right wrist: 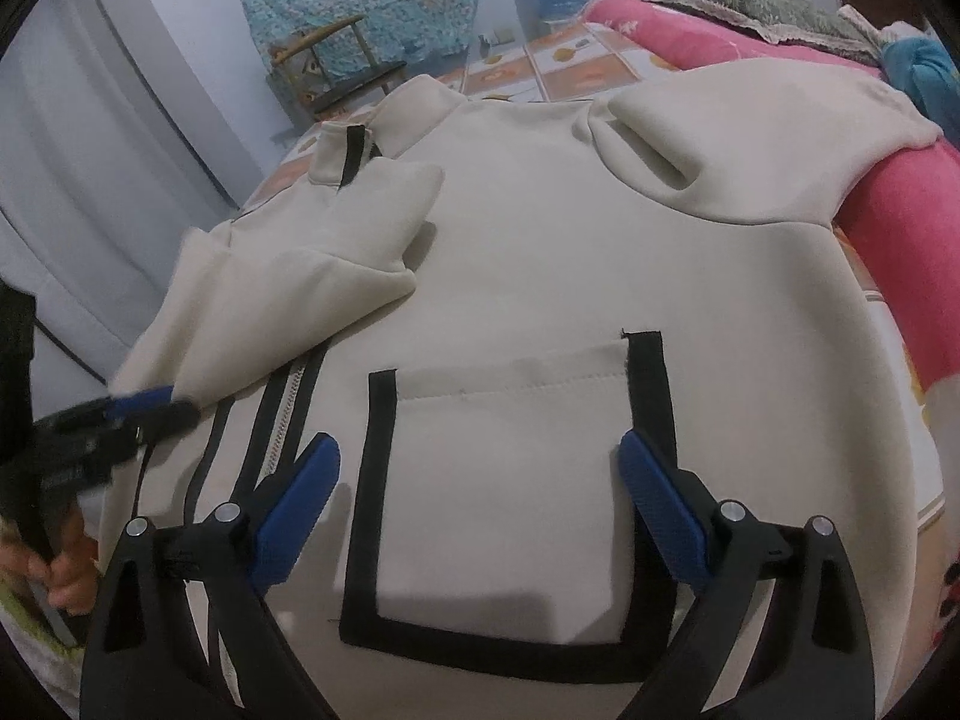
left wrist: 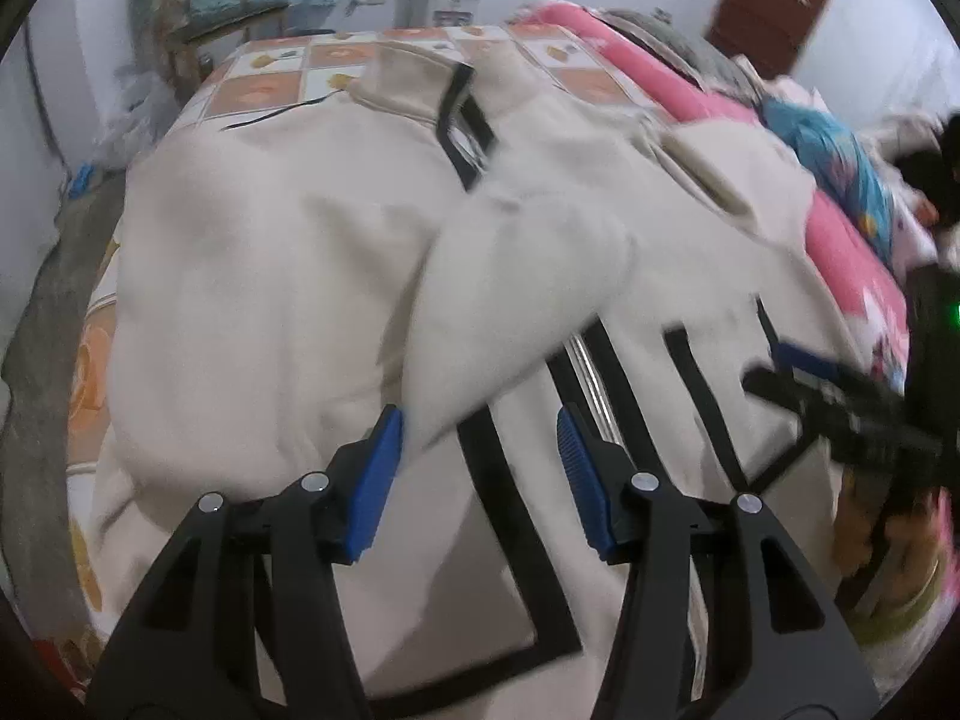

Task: Fold large clothes

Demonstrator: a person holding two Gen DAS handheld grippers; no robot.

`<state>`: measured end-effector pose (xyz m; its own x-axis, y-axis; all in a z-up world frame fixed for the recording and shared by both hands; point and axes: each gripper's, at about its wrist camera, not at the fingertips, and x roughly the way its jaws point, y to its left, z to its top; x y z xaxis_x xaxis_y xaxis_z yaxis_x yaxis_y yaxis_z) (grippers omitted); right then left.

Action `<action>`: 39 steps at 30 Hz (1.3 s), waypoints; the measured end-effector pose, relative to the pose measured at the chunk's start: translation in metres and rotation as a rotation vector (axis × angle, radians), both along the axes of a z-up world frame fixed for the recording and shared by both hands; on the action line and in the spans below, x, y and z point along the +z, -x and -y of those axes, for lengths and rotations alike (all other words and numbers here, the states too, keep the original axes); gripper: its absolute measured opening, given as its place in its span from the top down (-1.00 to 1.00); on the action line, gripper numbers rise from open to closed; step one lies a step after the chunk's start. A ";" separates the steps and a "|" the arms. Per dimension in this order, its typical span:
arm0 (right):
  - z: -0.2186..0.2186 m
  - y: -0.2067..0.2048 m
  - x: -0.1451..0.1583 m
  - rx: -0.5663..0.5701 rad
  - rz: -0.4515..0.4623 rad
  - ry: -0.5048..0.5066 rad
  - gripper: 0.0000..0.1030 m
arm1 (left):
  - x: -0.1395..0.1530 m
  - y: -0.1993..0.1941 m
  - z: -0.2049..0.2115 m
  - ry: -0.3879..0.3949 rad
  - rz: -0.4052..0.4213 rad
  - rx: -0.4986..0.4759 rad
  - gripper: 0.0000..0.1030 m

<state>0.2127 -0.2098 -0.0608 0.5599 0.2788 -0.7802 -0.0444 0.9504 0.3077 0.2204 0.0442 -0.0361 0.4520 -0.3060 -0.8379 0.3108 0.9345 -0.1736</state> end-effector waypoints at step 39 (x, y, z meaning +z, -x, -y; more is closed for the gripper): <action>0.024 0.007 0.011 -0.052 0.008 -0.123 -0.79 | 0.017 -0.003 0.069 0.029 0.117 -0.199 0.82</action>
